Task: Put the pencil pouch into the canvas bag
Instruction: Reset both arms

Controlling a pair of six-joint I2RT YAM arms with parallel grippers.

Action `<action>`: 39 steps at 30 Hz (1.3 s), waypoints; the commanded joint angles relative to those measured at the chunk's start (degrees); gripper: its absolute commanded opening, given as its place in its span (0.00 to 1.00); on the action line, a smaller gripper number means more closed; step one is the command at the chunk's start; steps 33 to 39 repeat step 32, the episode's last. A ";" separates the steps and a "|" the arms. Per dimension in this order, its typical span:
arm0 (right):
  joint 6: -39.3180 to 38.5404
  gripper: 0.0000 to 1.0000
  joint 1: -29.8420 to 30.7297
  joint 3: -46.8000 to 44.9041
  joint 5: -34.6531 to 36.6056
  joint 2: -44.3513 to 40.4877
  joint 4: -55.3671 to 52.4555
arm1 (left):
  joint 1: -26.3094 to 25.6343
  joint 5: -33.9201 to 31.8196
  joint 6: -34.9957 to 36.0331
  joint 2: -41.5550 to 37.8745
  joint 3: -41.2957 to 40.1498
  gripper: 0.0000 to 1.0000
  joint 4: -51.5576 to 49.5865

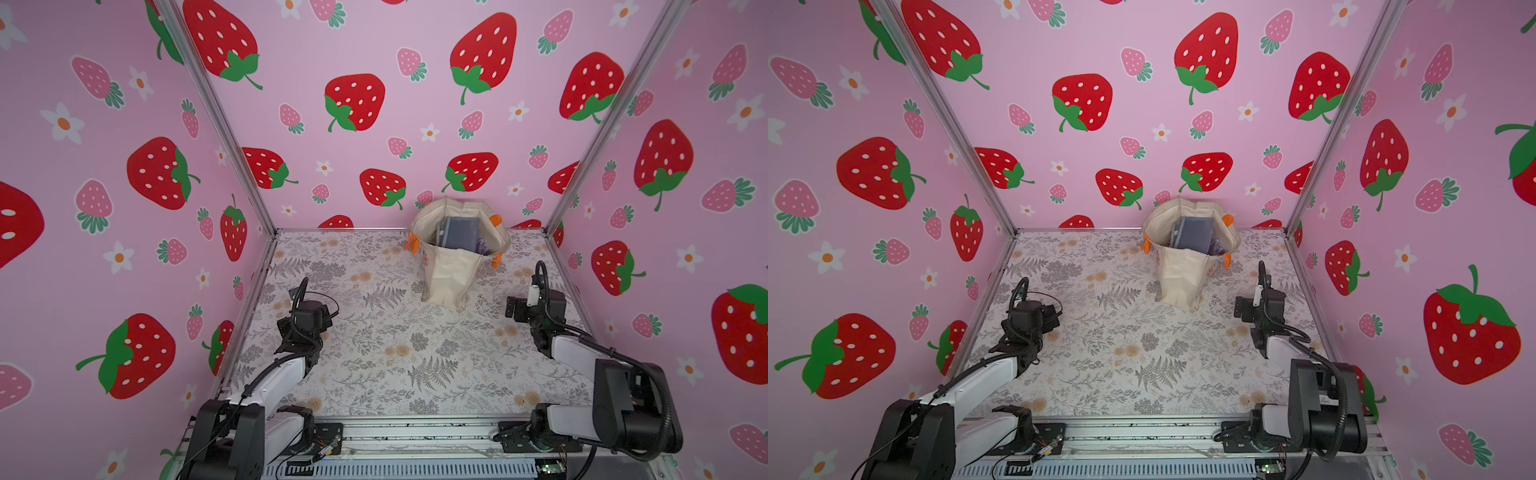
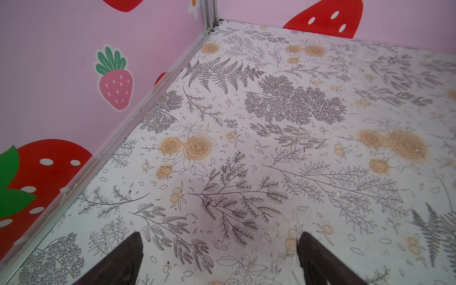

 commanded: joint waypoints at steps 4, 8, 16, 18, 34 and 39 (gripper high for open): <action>-6.02 0.99 -0.58 -1.68 1.58 4.89 17.33 | 1.47 0.72 7.47 10.09 -1.66 0.99 27.94; -8.36 0.99 -0.08 -1.99 -1.96 12.68 26.70 | 3.17 7.52 9.08 18.27 -2.26 0.99 37.28; -5.92 0.99 -0.63 1.05 2.92 12.20 19.03 | 4.91 13.18 9.05 21.71 2.67 0.99 30.86; -5.93 0.99 -0.67 0.83 2.84 12.07 19.44 | 4.87 13.22 9.08 21.36 2.81 0.99 30.41; -6.62 0.99 -0.11 0.83 3.05 12.20 19.61 | 4.92 13.23 9.19 21.54 2.86 0.99 30.46; -6.62 0.99 -0.11 0.83 3.05 12.20 19.61 | 4.92 13.23 9.19 21.54 2.86 0.99 30.46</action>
